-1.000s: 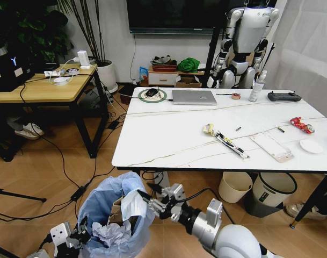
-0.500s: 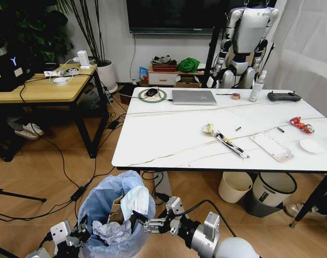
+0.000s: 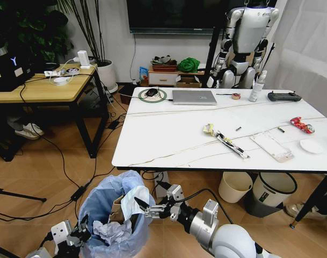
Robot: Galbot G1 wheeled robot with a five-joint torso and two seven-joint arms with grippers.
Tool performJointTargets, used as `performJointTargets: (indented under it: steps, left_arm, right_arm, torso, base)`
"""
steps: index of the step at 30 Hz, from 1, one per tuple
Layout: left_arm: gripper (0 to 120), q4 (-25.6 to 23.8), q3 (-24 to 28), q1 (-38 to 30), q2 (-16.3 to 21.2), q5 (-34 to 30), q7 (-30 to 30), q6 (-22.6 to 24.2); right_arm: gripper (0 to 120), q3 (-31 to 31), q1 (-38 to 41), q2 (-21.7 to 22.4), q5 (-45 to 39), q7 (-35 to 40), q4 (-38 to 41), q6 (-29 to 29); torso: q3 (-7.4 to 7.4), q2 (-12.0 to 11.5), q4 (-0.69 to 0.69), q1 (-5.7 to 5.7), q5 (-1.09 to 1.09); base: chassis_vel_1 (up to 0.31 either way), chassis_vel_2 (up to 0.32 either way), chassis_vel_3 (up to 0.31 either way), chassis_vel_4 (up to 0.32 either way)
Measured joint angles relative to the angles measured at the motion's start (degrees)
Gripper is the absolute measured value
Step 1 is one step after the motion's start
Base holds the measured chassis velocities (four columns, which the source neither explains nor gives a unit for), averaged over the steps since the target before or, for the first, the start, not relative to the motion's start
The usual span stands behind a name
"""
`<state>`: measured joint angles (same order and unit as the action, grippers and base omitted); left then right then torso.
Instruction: Pick up the trash bin and place the trash from the table into it.
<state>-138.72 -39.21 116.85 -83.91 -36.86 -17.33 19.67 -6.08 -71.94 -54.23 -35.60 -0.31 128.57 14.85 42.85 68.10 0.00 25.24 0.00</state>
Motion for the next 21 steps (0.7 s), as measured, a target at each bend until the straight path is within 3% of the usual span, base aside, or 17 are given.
performJointTargets:
  steps: [10, 16, 21]
  left_arm:
    - [0, -0.03, -0.23, 0.33, 0.35, -0.71, 0.00, 0.01]
    - [0, -0.55, -0.38, 0.65, 0.56, -1.64, 0.94, -0.40]
    - [0, -0.82, -0.33, 0.52, 0.59, -2.40, 0.87, -0.40]
  right_arm:
    - [100, 4.98, -1.90, 1.15, -1.79, 0.74, 3.60, 0.47]
    - [100, 10.78, 0.55, -0.41, -1.01, 2.24, -0.52, 1.46]
    - [100, 11.04, -0.49, -0.48, 1.62, 1.70, -2.63, 0.43]
  torso:
    - [0.00, 0.00, -0.01, 0.00, -0.01]
    - [0.00, -0.01, 0.00, 0.00, 0.00]
    - [0.00, -0.01, -0.01, 0.00, 0.00]
  base:
    - [0.000, 0.000, 0.000, 0.000]
    - [0.000, 0.000, 0.000, 0.000]
    - [0.000, 0.000, 0.000, 0.000]
